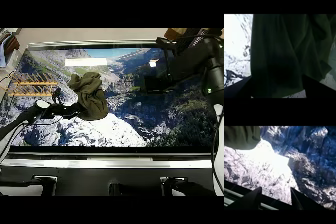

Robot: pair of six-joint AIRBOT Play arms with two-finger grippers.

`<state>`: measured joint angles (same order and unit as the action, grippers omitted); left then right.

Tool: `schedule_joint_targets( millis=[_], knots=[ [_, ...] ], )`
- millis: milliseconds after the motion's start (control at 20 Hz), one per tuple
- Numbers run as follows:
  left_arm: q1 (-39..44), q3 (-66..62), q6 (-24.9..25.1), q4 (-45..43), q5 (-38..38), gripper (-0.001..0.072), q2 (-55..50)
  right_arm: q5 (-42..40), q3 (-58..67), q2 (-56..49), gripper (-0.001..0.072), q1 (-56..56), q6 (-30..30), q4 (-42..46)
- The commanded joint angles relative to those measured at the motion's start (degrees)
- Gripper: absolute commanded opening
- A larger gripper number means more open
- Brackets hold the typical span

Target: Fold the clothes and pants, and hang the long-sleeved shirts on hangers.

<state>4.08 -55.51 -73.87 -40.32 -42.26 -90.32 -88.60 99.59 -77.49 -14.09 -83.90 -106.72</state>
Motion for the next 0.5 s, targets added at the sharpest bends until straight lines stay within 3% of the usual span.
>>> schedule_joint_targets(
  millis=[0, 50, 100, 250, 300, 400, 450],
  knots=[
    [0.63, -0.46, 0.63, 0.33, 1.14, 0.0368, -1.62, 2.80, -0.02, 1.46, 0.0430, -0.04, 1.01, -0.09],
    [0.76, -0.98, 0.68, 0.31, 0.07, 0.0074, -1.60, 5.20, -0.02, 1.53, 0.0430, -0.04, 2.10, 0.35],
    [0.79, -1.70, 0.83, 0.37, -1.05, 0.0017, -1.49, 8.85, -0.02, 1.49, 0.0430, -0.04, 5.49, 2.62],
    [0.55, -3.76, 0.85, 0.90, -3.63, 0.0016, 0.07, 22.93, -0.02, 0.00, 0.0428, 0.13, 26.32, 15.12],
    [0.39, -4.20, 0.85, 0.90, -3.89, 0.0016, 0.96, 27.52, -0.02, -1.92, 0.0426, 1.49, 28.41, 12.85],
    [-0.22, -4.50, 0.83, 0.90, -4.31, 0.0016, 3.15, 31.82, -0.02, -8.79, 0.0429, 5.79, 25.11, -5.18],
    [-0.50, -4.50, 0.83, 0.87, -4.46, 0.0016, 4.07, 32.57, -0.02, -13.20, 0.0442, 7.37, 18.12, -16.20]
  ],
)
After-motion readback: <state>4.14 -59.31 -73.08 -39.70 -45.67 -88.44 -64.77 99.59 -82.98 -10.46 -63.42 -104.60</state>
